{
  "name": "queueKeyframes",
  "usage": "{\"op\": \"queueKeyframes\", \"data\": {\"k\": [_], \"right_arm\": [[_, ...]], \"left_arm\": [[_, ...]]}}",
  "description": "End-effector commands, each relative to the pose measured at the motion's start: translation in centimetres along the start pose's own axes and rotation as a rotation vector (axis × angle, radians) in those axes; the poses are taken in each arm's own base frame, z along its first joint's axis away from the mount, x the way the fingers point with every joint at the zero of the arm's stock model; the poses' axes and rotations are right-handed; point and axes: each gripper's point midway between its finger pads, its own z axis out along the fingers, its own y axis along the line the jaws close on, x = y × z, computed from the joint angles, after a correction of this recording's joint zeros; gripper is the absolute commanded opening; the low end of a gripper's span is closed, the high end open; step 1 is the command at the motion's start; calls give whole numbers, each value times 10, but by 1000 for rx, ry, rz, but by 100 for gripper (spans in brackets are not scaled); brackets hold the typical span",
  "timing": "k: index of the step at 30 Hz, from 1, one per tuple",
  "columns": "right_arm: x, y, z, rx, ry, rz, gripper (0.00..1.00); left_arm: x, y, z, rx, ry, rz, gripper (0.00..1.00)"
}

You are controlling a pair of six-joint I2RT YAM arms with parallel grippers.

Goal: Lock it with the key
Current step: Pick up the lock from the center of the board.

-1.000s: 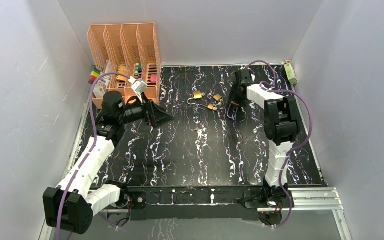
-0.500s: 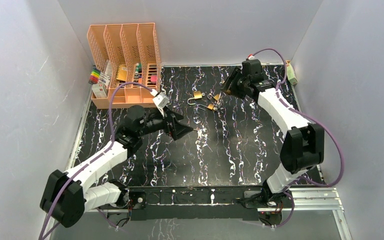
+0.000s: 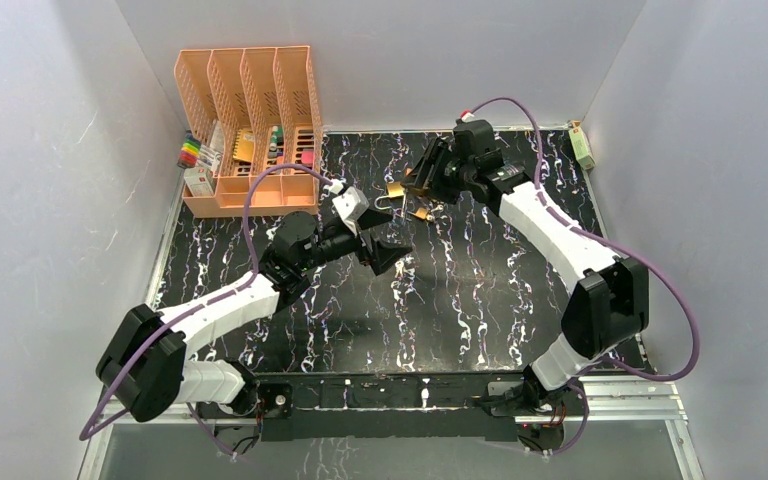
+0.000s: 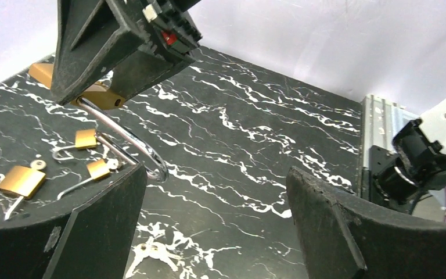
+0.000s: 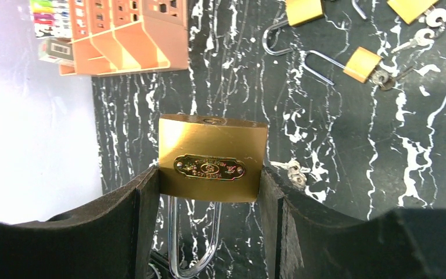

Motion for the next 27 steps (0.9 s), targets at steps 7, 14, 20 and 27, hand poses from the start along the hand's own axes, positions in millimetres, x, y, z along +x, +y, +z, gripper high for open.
{"op": "queueKeyframes", "data": {"k": [7,14,20,27], "right_arm": [[-47,91,-73,-282,-163,-35,0],[-45,100,-81,-316,-152,-56,0],[-44,103,-85,-328,-152,-62,0],[-44,104,-88,-338,-154,-68,0]], "left_arm": [[-36,3,7,-5,-104,135,74],[-52,2,9,-1,-180,173,67],[-60,-1,14,20,-208,166,61],[-59,0,21,37,-199,155,53]]}}
